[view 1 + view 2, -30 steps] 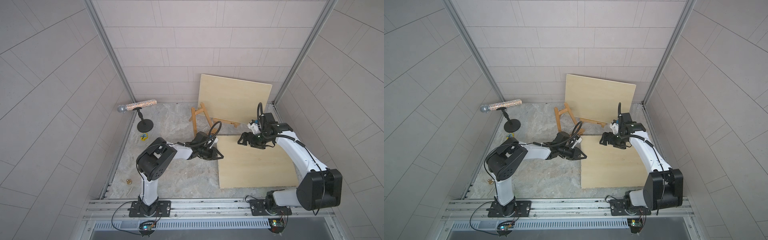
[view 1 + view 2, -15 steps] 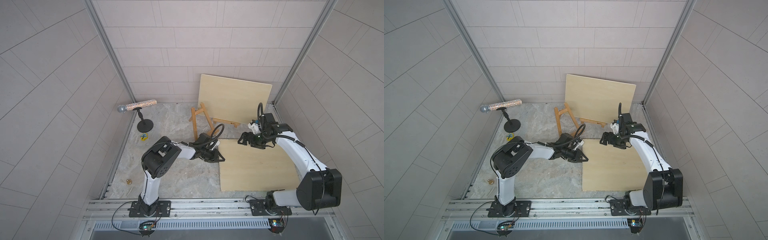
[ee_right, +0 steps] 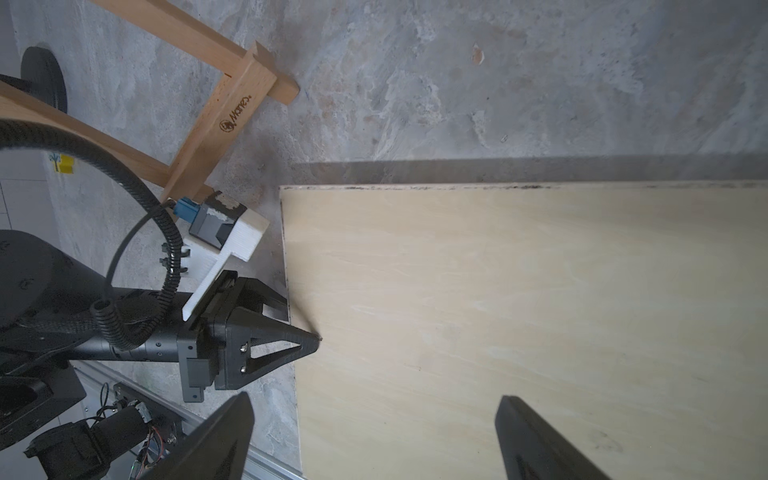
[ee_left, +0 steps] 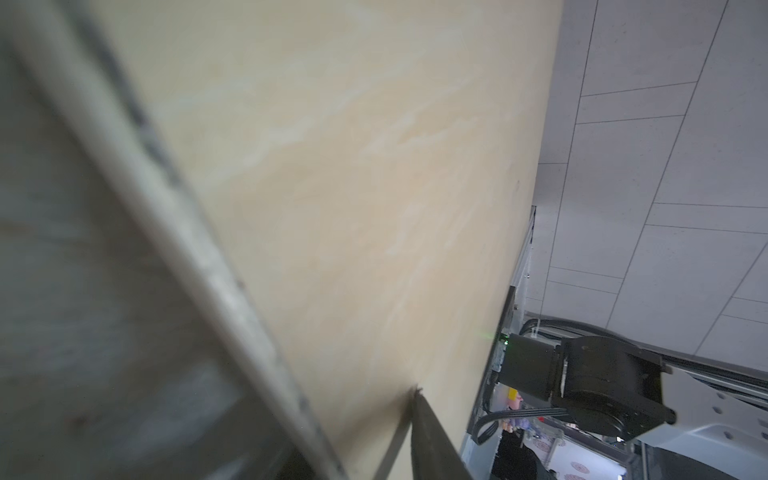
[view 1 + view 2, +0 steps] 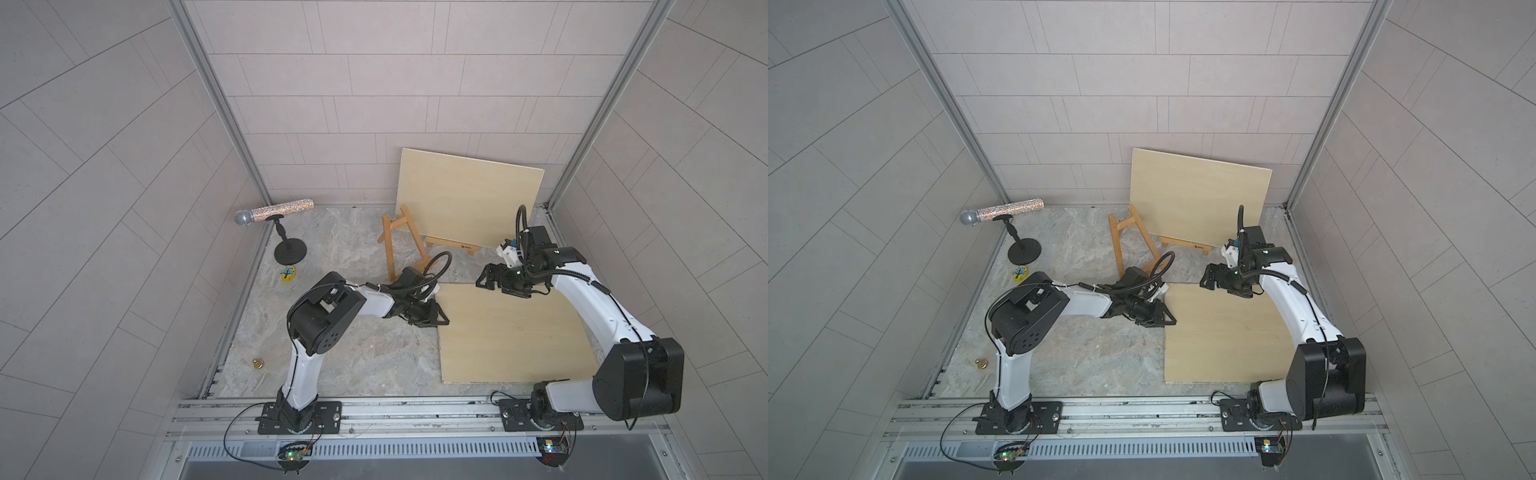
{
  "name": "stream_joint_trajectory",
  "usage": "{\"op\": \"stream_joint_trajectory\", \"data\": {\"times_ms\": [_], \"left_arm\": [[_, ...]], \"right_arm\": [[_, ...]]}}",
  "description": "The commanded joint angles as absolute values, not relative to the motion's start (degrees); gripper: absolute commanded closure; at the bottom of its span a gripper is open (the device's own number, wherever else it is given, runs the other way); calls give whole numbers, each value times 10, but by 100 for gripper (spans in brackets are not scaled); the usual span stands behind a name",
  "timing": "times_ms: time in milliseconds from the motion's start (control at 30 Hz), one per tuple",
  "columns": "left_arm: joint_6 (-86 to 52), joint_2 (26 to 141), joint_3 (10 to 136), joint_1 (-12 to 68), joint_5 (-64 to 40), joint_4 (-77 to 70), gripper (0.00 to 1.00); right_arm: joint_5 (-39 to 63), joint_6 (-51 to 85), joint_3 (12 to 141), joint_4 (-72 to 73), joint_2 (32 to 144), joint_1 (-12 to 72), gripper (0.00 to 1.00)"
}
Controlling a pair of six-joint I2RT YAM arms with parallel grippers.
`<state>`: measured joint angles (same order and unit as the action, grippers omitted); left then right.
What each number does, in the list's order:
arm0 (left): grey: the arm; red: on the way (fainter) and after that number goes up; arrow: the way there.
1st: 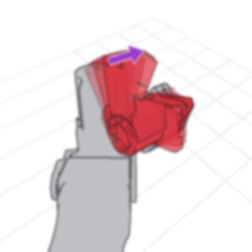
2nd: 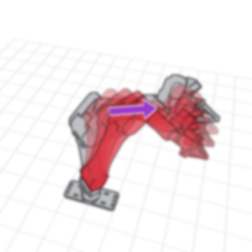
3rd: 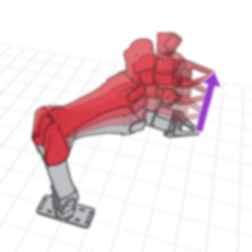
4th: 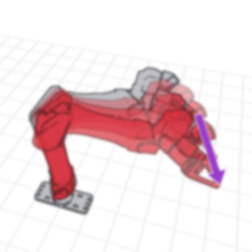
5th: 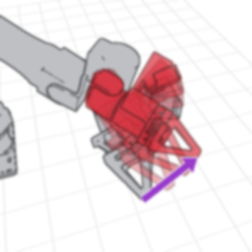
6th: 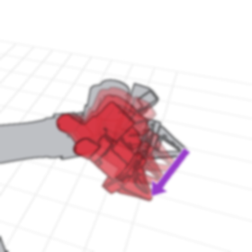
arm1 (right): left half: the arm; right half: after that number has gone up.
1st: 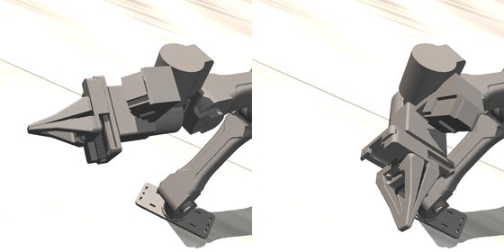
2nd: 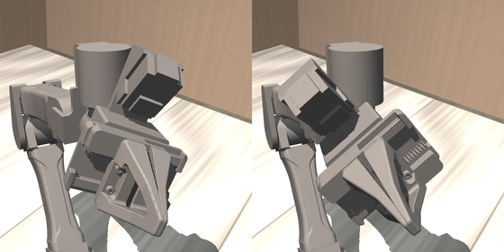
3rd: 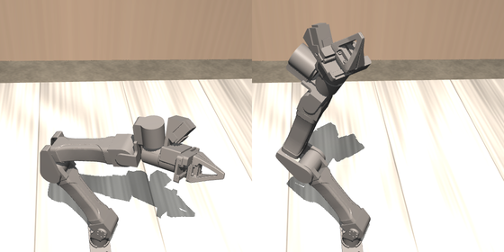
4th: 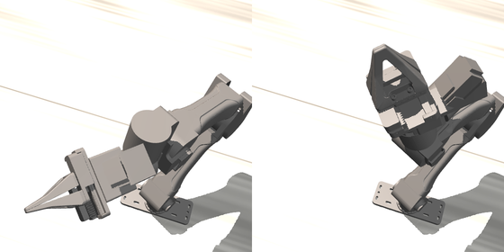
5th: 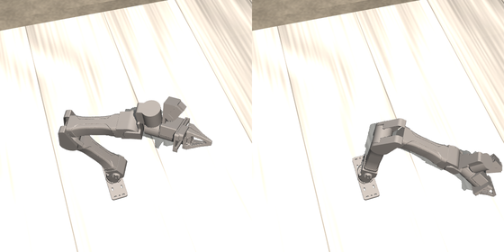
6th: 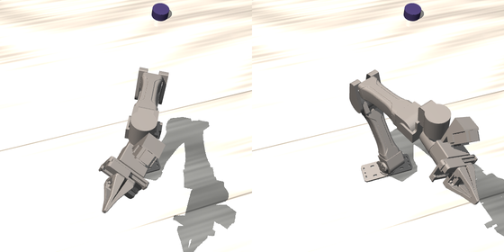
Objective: Disassemble the easel
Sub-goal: Place the drawing board at the center of the board, then pick up the easel at the center of the board.
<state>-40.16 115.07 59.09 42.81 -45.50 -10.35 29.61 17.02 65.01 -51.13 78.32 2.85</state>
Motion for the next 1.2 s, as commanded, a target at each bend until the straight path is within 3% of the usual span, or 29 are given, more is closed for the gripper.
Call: {"op": "stream_joint_trajectory", "data": {"times_ms": [0,233,467,767,867,1167], "left_arm": [[-364,1166,589,431,-352,-40,60],[-365,1141,580,431,-351,-27,47],[-368,1067,540,431,-342,-4,42],[-321,936,519,422,-299,110,33],[-316,889,504,404,-286,129,25],[-262,790,475,279,-279,195,20]], "right_arm": [[300,173,648,-512,771,26,4],[303,174,645,-504,774,25,4],[299,177,643,-479,783,32,4],[269,152,636,-338,818,121,3],[269,137,634,-267,839,144,3],[336,92,675,-78,963,175,3]]}}
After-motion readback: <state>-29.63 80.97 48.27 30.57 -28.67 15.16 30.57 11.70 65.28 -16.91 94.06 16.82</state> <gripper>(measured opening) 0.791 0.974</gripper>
